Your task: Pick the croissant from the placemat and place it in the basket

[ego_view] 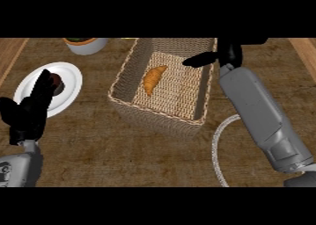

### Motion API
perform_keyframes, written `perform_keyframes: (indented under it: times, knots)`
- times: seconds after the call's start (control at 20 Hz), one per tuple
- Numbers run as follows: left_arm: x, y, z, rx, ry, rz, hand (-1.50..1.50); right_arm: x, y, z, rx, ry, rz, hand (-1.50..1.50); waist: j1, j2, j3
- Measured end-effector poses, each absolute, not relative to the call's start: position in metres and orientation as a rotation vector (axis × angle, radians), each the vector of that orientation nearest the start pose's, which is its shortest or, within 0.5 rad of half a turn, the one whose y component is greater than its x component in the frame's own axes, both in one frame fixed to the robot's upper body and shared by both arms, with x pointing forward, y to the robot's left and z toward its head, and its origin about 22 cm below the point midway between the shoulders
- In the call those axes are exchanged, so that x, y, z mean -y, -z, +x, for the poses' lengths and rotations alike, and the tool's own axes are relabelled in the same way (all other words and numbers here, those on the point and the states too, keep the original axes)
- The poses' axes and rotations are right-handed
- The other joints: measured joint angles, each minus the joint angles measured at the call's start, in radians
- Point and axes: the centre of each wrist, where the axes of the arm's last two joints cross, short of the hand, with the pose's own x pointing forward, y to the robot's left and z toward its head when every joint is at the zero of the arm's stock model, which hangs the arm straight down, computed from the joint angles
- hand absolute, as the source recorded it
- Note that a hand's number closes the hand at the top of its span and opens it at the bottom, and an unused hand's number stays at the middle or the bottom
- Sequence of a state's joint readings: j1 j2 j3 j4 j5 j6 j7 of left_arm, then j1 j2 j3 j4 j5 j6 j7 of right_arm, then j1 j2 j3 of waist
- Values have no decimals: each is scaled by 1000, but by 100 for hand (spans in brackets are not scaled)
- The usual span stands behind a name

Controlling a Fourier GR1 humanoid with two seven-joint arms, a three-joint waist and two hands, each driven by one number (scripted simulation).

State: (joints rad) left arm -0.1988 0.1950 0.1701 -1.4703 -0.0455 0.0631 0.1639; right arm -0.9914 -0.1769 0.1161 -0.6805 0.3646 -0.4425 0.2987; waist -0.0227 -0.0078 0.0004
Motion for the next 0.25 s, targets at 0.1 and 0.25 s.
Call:
perform_keyframes:
  times: [0.1,0.25]
  knots:
    - [-299,-42,282,1503,4,310,0,176,-109,431,1482,-318,-683,-150,-1,-1,0]
    - [-301,-43,280,1501,10,305,0,206,-103,415,1497,-301,-643,-150,1,-1,-1]
